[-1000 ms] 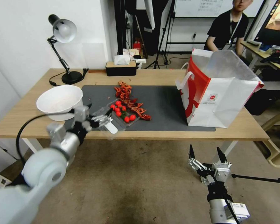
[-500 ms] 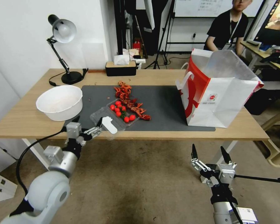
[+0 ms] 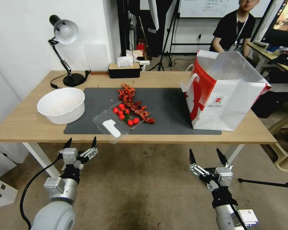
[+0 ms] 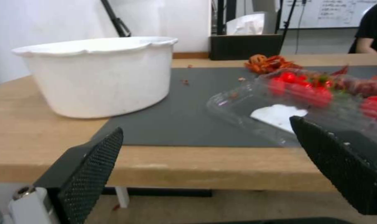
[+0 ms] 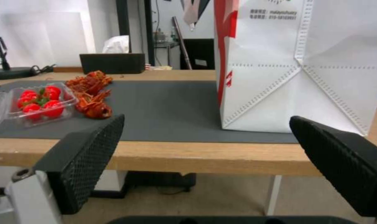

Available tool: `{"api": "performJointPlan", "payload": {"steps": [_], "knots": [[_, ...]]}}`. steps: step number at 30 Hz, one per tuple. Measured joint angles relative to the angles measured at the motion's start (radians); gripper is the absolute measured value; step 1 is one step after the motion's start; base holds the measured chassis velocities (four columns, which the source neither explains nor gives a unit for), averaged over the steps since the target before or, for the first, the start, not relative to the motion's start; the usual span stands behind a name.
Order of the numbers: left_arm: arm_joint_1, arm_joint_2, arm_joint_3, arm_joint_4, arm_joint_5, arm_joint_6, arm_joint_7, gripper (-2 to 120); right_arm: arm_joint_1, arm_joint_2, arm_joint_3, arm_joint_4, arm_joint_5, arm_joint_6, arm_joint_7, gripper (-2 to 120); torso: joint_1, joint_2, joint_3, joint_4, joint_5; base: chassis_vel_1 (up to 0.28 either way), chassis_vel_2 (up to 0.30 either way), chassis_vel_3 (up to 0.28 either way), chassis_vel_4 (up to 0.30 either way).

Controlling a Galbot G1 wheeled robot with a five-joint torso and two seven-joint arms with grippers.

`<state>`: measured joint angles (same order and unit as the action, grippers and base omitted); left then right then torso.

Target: Pick up the trash from the table and place it into the takeout bag.

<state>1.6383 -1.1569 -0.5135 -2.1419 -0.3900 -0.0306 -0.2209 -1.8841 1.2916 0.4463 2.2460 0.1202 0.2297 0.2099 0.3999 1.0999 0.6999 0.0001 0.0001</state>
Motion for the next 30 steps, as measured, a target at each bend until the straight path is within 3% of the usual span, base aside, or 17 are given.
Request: {"api": "performJointPlan", "payload": {"steps": [10,16,30], "knots": [[0.037,-0.029,-0.023,0.054,0.021,-0.085,-0.011,100,0.026,-0.003,0.006,-0.035,0.036,0.021,-0.062,100,0.0,0.0,0.0,-0.0001,0.0001,0.0,0.0,0.0,0.0],[0.054,-0.049,-0.033,0.077,0.021,-0.127,0.016,100,0.035,-0.003,0.006,-0.05,0.044,0.025,-0.084,100,0.0,0.0,0.0,-0.0001,0.0,0.0,0.0,0.0,0.0],[0.054,-0.048,-0.033,0.079,0.022,-0.13,0.022,100,0.035,-0.002,0.006,-0.053,0.041,0.025,-0.082,100,0.0,0.0,0.0,-0.0001,-0.0001,0.0,0.0,0.0,0.0]]}}
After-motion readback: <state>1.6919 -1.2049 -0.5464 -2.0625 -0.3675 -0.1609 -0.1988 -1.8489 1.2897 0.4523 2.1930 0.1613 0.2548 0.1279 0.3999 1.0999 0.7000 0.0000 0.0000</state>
